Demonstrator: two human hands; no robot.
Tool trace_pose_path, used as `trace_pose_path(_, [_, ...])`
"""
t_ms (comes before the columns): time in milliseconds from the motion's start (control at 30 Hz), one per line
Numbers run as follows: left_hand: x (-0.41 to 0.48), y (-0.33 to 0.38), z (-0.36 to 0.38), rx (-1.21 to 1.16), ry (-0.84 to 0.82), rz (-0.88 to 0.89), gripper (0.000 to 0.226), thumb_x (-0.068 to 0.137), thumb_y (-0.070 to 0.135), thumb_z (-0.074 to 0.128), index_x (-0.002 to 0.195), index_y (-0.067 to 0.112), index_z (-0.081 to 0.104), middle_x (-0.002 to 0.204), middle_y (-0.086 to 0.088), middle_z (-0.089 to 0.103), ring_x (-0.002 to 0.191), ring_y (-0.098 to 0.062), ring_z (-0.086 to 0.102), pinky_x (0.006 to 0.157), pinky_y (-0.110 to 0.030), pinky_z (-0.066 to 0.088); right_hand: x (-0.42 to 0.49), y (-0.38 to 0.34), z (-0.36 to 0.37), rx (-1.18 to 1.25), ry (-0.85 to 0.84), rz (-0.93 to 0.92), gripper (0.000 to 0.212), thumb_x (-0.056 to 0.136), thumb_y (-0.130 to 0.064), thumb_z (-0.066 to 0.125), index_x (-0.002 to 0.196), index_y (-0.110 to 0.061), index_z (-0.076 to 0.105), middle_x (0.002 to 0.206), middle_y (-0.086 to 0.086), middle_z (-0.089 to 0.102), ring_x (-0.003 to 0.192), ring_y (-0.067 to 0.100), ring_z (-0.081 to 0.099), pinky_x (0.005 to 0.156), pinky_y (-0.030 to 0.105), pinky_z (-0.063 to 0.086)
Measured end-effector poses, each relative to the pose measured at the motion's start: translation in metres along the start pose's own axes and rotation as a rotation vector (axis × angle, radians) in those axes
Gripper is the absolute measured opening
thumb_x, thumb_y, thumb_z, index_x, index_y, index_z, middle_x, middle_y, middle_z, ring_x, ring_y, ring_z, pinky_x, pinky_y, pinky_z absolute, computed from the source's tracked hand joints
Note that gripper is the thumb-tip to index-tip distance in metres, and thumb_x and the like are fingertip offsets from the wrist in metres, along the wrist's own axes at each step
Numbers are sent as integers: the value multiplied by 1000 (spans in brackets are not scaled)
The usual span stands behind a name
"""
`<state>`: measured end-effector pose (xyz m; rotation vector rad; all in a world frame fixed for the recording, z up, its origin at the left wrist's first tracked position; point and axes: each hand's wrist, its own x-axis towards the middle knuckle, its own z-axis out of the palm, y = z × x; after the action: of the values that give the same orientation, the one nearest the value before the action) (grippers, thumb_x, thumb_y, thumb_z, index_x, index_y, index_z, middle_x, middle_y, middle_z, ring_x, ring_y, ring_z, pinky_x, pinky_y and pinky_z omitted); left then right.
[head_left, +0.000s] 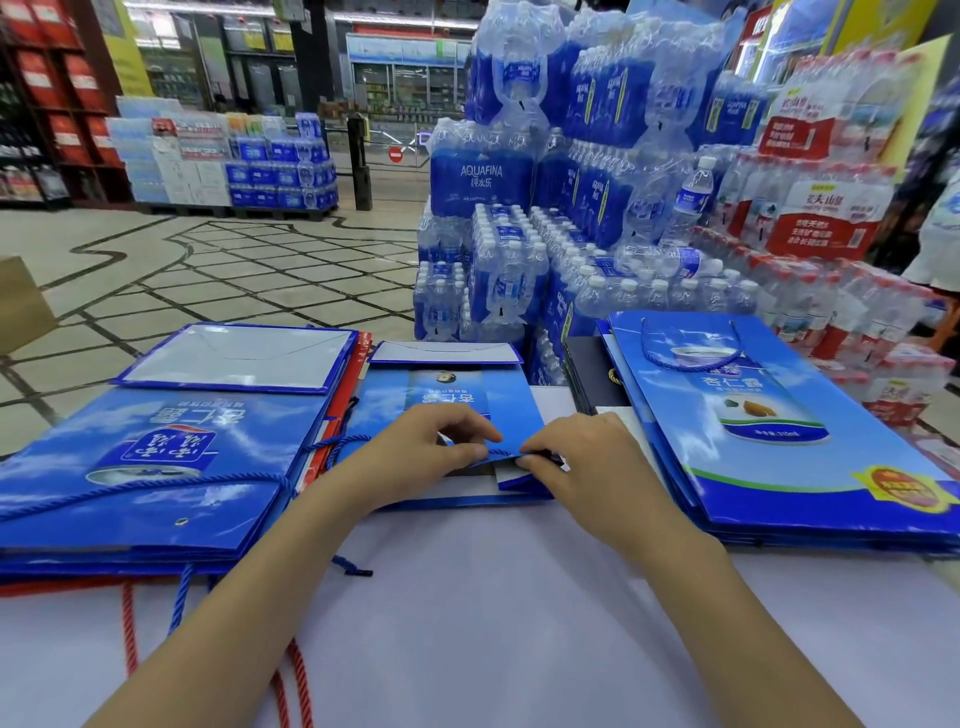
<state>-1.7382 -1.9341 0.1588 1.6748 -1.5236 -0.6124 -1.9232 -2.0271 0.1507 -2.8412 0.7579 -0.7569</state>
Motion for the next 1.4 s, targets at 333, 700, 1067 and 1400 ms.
trace_pose_path(333, [7, -14, 0, 124, 179, 35, 24, 91, 6, 62, 86, 29, 62, 89, 7, 59, 78, -6, 53, 73, -14, 41, -7, 0, -10, 153, -363, 150, 15, 87, -42, 64, 90, -28, 60, 100, -11, 60, 97, 10, 55, 90, 32, 45])
trace_pose_path(700, [5, -11, -17, 203, 406, 8, 36, 84, -4, 55, 98, 27, 65, 107, 8, 56, 102, -7, 50, 86, -22, 38, -4, -21, 3, -187, -191, 364, 32, 98, -47, 47, 89, -18, 55, 97, 3, 54, 97, 25, 53, 70, 32, 33])
trace_pose_path(1067, [5, -34, -4, 693, 184, -427, 49, 92, 51, 49, 129, 19, 48, 132, -14, 45, 120, -33, 46, 99, -41, 42, -3, -31, 7, -194, -151, 457, 19, 104, -28, 39, 102, -13, 50, 105, 8, 57, 96, 26, 50, 74, 30, 30])
trace_pose_path(1400, [8, -33, 3, 762, 328, -403, 50, 96, 55, 38, 128, 16, 47, 129, -16, 48, 116, -36, 46, 96, -45, 43, 13, -21, 3, 1077, 194, 863, 45, 85, -10, 71, 121, -21, 47, 105, 3, 67, 81, 14, 68, 59, 25, 54])
